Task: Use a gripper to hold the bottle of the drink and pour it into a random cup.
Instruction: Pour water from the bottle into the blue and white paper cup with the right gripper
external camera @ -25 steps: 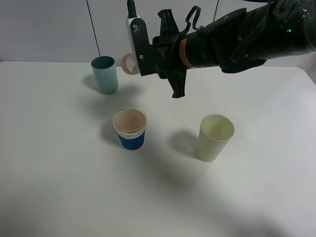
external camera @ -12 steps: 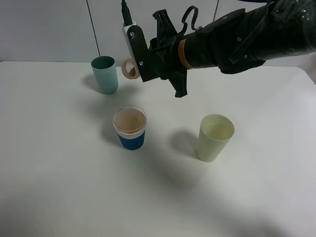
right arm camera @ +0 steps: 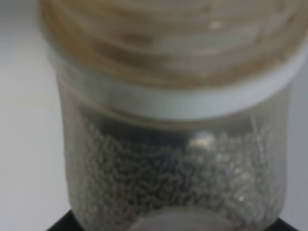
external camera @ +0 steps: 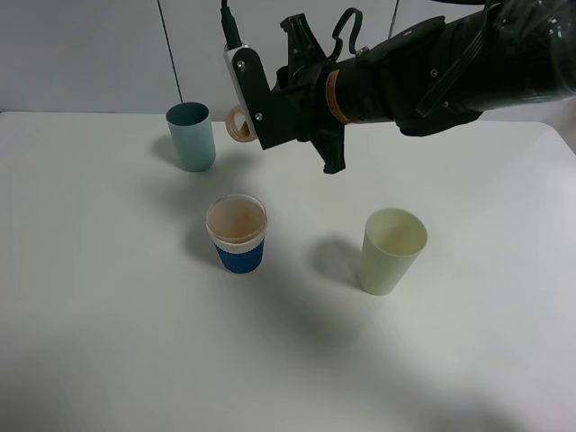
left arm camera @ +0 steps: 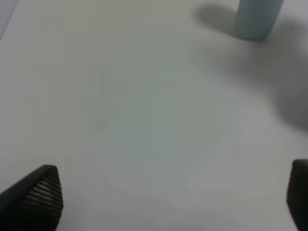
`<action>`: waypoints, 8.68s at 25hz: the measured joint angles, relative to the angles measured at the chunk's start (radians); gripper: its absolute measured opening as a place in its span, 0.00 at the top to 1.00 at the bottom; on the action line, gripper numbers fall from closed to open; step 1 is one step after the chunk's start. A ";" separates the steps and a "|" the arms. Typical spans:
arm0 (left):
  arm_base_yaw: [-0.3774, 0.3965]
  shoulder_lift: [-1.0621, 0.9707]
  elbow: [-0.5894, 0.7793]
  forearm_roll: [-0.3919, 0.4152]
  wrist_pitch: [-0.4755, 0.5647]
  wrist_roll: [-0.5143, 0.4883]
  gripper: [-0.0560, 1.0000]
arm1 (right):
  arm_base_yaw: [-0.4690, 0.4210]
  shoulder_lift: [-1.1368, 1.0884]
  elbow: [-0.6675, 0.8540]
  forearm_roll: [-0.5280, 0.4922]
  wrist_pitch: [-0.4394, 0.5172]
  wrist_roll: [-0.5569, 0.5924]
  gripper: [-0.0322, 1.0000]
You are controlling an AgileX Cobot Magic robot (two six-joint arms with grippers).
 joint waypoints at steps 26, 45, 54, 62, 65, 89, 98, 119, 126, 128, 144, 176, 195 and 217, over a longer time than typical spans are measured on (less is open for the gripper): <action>0.000 0.000 0.000 0.000 0.000 0.000 0.07 | 0.013 0.000 0.000 0.002 0.009 -0.075 0.62; 0.000 0.000 0.000 0.000 0.000 0.000 0.07 | 0.049 0.000 0.000 0.002 0.047 -0.101 0.62; 0.000 0.000 0.000 0.000 0.000 0.000 0.07 | 0.073 0.000 0.000 0.002 0.111 -0.101 0.62; 0.000 0.000 0.000 0.000 0.000 0.000 0.07 | 0.089 0.000 0.000 0.003 0.160 -0.102 0.62; 0.000 0.000 0.000 0.000 0.000 0.000 0.07 | 0.091 0.000 0.000 0.003 0.161 -0.112 0.62; 0.000 0.000 0.000 0.000 0.000 0.000 0.07 | 0.121 0.000 0.000 0.003 0.182 -0.164 0.62; 0.000 0.000 0.000 0.000 0.000 0.000 0.07 | 0.121 0.000 0.000 0.003 0.182 -0.176 0.62; 0.000 0.000 0.000 0.000 0.000 0.000 0.07 | 0.121 0.000 0.000 0.003 0.182 -0.250 0.62; 0.000 0.000 0.000 0.000 0.000 0.000 0.07 | 0.121 0.000 0.000 0.003 0.182 -0.258 0.62; 0.000 0.000 0.000 0.000 0.000 0.000 0.07 | 0.121 0.000 0.000 0.003 0.182 -0.258 0.62; 0.000 0.000 0.000 0.000 0.000 0.000 0.07 | 0.121 0.000 0.000 0.003 0.182 -0.302 0.62; 0.000 0.000 0.000 0.000 0.000 0.000 0.07 | 0.152 0.000 0.000 0.003 0.215 -0.360 0.62; 0.000 0.000 0.000 0.000 0.000 0.000 0.07 | 0.158 0.000 0.000 0.003 0.240 -0.433 0.62; 0.000 0.000 0.000 0.000 0.000 0.000 0.07 | 0.171 0.000 0.000 0.003 0.243 -0.476 0.62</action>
